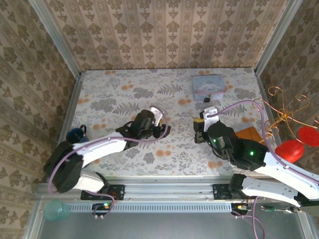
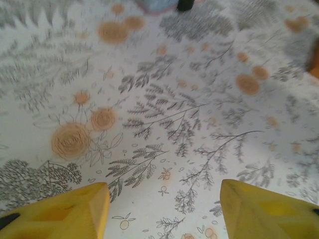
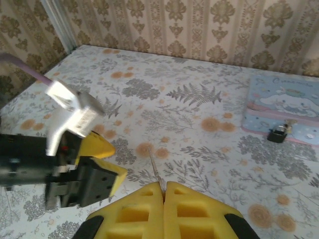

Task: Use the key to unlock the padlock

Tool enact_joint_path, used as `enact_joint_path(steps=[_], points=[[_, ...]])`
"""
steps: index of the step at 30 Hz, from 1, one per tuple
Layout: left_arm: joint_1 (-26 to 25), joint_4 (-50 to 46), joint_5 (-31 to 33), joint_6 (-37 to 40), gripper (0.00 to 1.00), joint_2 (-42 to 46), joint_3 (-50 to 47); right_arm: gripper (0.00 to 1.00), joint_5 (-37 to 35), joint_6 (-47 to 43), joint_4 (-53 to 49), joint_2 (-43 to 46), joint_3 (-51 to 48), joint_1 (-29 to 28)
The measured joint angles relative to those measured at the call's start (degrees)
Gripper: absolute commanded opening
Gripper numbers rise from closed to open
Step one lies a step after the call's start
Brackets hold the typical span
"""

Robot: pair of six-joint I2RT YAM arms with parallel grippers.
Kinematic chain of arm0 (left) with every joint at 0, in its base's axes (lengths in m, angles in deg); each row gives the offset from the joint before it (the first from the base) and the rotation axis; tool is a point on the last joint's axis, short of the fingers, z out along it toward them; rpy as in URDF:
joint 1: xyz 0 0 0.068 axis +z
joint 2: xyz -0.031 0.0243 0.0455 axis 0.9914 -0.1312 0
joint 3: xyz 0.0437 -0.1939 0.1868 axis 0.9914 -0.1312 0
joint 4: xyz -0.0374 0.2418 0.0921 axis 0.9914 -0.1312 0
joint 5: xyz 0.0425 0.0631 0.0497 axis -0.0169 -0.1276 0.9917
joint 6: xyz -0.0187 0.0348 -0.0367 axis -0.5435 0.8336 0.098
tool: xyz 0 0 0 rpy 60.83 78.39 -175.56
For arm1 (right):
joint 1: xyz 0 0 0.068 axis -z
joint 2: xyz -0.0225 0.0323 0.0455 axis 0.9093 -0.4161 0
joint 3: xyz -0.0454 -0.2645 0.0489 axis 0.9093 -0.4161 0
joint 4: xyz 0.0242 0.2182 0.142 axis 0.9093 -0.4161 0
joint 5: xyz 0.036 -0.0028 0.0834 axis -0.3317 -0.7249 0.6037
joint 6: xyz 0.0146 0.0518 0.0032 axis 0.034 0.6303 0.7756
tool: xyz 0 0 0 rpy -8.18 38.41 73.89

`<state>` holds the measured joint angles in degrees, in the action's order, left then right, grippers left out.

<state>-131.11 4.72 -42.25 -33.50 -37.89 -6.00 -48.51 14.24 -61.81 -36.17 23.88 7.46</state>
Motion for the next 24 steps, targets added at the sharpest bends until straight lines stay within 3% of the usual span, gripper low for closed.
enact_joint_path(steps=[12, 24], points=[[-1.05, 0.24, -1.95, -10.03, 0.61, -28.98, 27.82, 0.00, -2.86, 4.92, -10.73, 5.64, 4.22, 0.00], [-3.96, -1.77, 3.85, -14.53, 0.60, -53.22, 57.72, 0.00, -2.47, 5.40, -11.56, 7.56, 6.14, 0.00]])
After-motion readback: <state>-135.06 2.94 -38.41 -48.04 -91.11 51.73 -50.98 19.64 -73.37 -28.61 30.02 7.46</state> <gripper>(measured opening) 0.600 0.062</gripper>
